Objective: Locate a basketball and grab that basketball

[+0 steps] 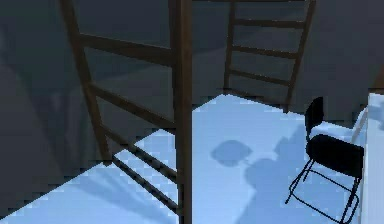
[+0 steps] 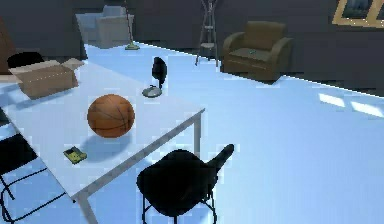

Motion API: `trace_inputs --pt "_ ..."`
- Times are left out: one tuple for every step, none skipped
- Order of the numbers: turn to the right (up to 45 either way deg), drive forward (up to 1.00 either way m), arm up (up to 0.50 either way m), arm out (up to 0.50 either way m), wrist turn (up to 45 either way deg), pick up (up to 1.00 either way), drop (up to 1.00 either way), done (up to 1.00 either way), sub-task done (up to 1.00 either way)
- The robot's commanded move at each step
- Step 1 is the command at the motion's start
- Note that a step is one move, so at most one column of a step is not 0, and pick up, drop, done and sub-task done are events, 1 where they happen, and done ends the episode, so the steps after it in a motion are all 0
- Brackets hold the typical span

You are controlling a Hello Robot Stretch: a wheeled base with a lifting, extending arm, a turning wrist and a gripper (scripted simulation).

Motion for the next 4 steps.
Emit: trace_inputs --pt "-18.0 0.0 0.0 0.0 0.0 0.0 0.0 0.0 0.0" --pt "45.0 0.0 0.0 0.0 0.0 0.0 0.0 0.0 0.0" --pt "45.0 0.0 0.0 0.0 0.0 0.0 0.0 0.0 0.0" --pt "45.0 0.0 0.0 0.0 0.0 0.0 0.0 0.0 0.0"
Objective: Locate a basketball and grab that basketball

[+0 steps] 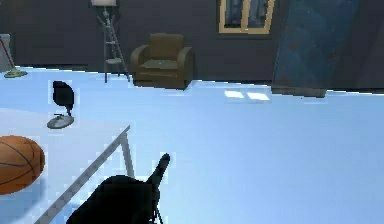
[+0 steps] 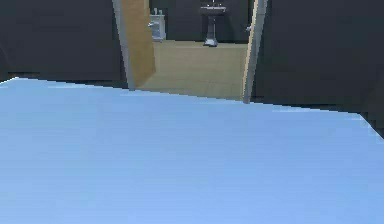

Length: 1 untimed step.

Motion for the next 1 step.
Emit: trace_inputs --pt "9.0 0.0 0.0 0.0 0.0 0.0 0.0 0.0 0.0"
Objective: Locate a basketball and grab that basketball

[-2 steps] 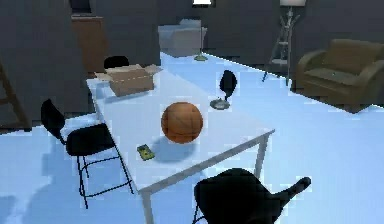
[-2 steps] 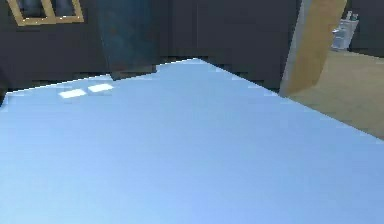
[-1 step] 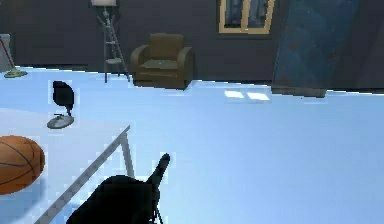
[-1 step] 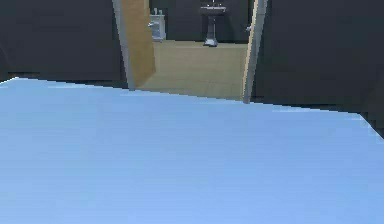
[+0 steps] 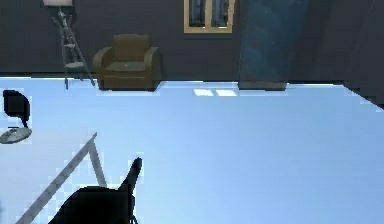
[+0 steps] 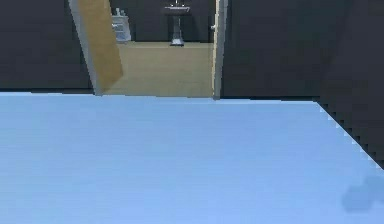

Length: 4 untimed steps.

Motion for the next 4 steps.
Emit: trace_inputs --pt "0.0 0.85 0.0 0.0 0.0 0.0 0.0 0.0 0.0" --pt "-33.0 0.0 0.0 0.0 0.0 0.0 0.0 0.0 0.0" --pt "0.0 0.25 0.0 0.0 0.0 0.0 0.0 0.0 0.0" --pt "-12.0 0.0 0.0 0.0 0.0 0.0 0.0 0.0 0.0"
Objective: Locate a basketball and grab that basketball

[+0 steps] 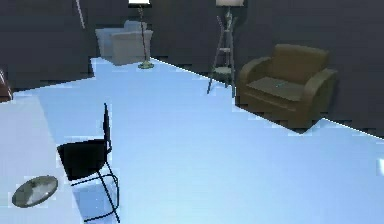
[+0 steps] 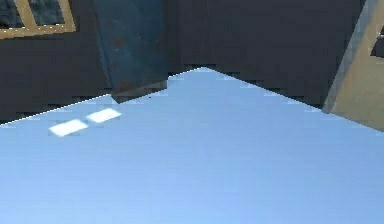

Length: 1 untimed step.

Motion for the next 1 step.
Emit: trace_inputs --pt "0.0 0.4 0.0 0.0 0.0 0.0 0.0 0.0 0.0"
